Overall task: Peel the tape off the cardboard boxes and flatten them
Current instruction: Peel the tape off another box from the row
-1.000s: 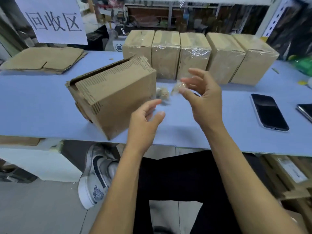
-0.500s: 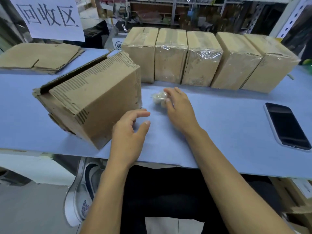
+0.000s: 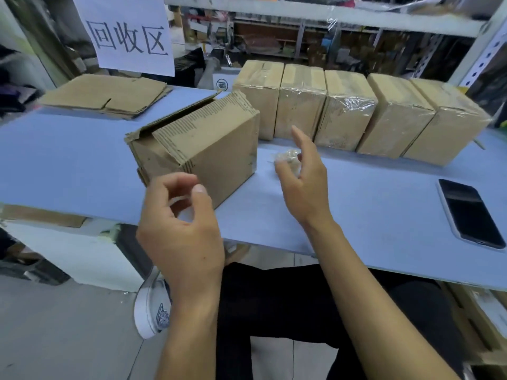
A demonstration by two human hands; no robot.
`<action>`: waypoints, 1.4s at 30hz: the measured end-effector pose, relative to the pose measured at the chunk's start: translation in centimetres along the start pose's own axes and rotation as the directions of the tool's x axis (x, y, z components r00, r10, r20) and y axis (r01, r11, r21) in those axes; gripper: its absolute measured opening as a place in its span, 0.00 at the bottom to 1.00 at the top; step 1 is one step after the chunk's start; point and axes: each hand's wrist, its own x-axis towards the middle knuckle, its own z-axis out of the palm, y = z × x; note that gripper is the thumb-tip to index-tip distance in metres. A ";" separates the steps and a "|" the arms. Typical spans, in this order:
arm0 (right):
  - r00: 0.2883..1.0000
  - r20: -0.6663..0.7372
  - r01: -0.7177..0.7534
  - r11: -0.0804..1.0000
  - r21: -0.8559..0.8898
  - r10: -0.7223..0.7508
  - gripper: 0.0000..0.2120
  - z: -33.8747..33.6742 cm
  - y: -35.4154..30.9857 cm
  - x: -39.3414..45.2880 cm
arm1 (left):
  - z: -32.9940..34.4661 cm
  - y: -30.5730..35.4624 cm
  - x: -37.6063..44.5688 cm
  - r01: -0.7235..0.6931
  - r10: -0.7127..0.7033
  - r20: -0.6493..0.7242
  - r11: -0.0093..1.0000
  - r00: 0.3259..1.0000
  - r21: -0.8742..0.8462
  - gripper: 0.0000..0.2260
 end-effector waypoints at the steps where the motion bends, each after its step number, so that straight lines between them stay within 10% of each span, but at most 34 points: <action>1: 1.000 0.017 -0.015 1.000 0.020 0.015 0.26 0.4 -1.0 0.8 | -0.7 0.0 0.4 0.006 -0.005 -0.060 1.000 0.998 0.014 0.05; 8: 0.974 0.178 -0.153 0.986 0.060 0.140 0.31 3.5 -6.2 4.7 | -4.4 -0.6 2.2 0.146 -0.160 0.305 0.987 0.939 0.070 0.32; 14: 0.992 0.081 -0.111 0.973 0.204 0.096 0.18 4.8 -6.7 -1.1 | -6.7 -0.8 3.1 0.155 -0.147 0.294 0.988 0.944 -0.002 0.37; 22: 0.969 -0.137 -0.100 0.832 0.546 0.206 0.08 5.8 -7.9 -6.7 | -8.2 -2.1 4.0 0.181 -0.160 0.294 0.982 0.942 -0.046 0.15; 30: 0.948 -0.190 -0.160 0.899 0.408 0.255 0.04 5.0 -7.0 -7.3 | -7.3 -2.6 4.0 0.193 -0.193 0.244 0.981 0.951 0.021 0.09; 42: 0.967 -0.061 -0.222 0.940 0.260 0.246 0.31 3.2 -6.8 -10.4 | -7.1 -2.1 3.8 0.281 -0.297 0.342 0.955 0.891 0.098 0.37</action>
